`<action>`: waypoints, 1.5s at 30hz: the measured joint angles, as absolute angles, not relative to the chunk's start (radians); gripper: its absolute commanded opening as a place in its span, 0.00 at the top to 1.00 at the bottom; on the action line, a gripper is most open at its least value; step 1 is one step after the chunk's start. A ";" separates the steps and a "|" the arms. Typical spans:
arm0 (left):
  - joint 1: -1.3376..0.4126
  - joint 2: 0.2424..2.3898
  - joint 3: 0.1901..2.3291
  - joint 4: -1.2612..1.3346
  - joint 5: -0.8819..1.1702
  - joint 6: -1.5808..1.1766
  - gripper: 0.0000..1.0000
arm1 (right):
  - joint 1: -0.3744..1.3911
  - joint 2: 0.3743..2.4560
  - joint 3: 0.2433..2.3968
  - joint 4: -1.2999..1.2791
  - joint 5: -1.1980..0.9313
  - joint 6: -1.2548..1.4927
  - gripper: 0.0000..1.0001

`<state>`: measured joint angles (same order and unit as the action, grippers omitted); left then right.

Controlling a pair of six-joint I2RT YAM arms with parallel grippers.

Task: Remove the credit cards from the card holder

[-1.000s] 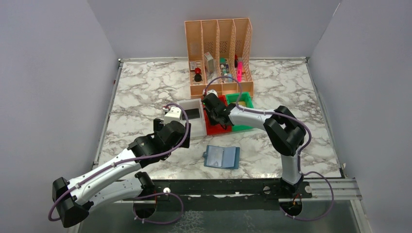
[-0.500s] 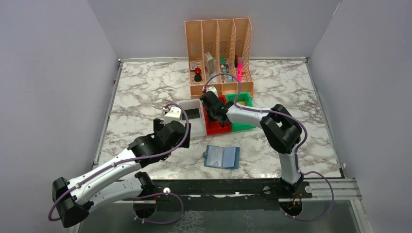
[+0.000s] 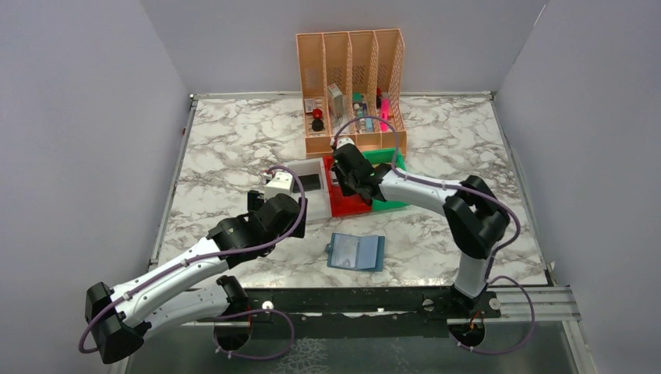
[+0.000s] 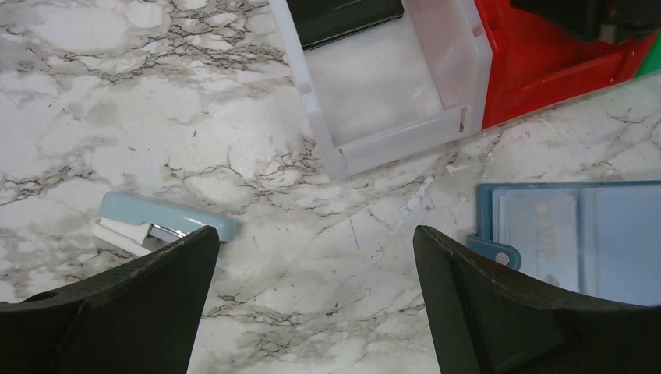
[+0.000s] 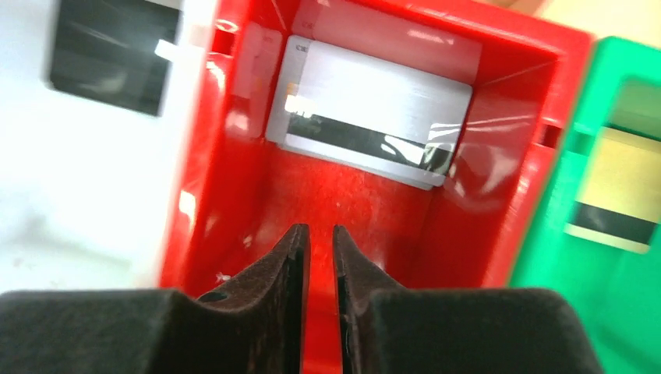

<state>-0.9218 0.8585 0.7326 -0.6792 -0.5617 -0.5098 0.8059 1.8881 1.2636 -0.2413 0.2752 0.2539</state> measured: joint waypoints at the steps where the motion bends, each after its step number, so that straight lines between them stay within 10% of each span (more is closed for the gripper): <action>1: -0.922 0.860 0.733 -0.679 -0.562 -0.510 0.01 | 0.805 1.854 1.251 -0.241 0.263 0.254 0.74; 17: -0.922 0.865 0.733 -0.680 -0.561 -0.509 0.01 | 0.885 1.293 0.760 -0.200 0.157 0.492 0.57; 45: -0.915 0.885 0.733 -0.680 -0.561 -0.507 0.01 | 1.262 1.563 0.836 -0.341 0.509 0.856 0.49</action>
